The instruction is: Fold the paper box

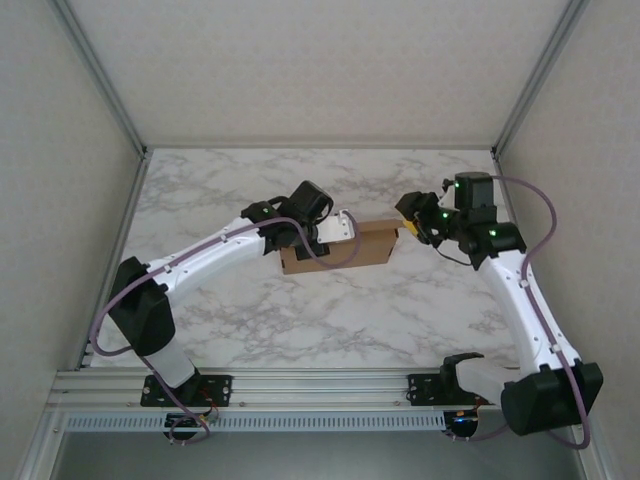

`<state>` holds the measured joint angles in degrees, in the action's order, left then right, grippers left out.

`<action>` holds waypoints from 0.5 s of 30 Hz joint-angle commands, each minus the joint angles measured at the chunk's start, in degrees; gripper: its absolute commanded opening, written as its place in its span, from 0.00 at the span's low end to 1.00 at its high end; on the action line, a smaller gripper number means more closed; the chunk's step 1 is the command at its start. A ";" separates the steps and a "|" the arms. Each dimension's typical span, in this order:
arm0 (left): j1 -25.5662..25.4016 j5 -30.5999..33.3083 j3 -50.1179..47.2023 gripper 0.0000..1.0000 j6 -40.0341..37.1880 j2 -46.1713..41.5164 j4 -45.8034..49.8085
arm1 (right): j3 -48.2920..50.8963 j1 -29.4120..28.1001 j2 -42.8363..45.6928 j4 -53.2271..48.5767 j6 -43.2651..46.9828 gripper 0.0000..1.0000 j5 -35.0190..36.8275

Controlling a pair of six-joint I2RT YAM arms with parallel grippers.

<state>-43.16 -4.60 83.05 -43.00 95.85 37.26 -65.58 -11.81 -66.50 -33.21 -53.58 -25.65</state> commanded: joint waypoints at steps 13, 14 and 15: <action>1.72 -2.48 -1.44 0.48 0.77 0.18 -1.67 | -8.93 -10.55 -13.74 4.87 1.46 0.36 4.64; 1.67 -2.28 -1.63 0.48 0.65 0.03 -1.74 | -8.86 -10.98 -14.14 4.40 1.62 0.35 5.60; 1.72 -2.17 -1.89 0.48 0.57 -0.21 -1.86 | -8.27 -11.41 -14.29 4.35 1.59 0.35 6.46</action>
<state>-41.67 -6.48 82.54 -42.17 96.20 35.42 -72.14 -22.20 -80.36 -28.60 -53.25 -22.57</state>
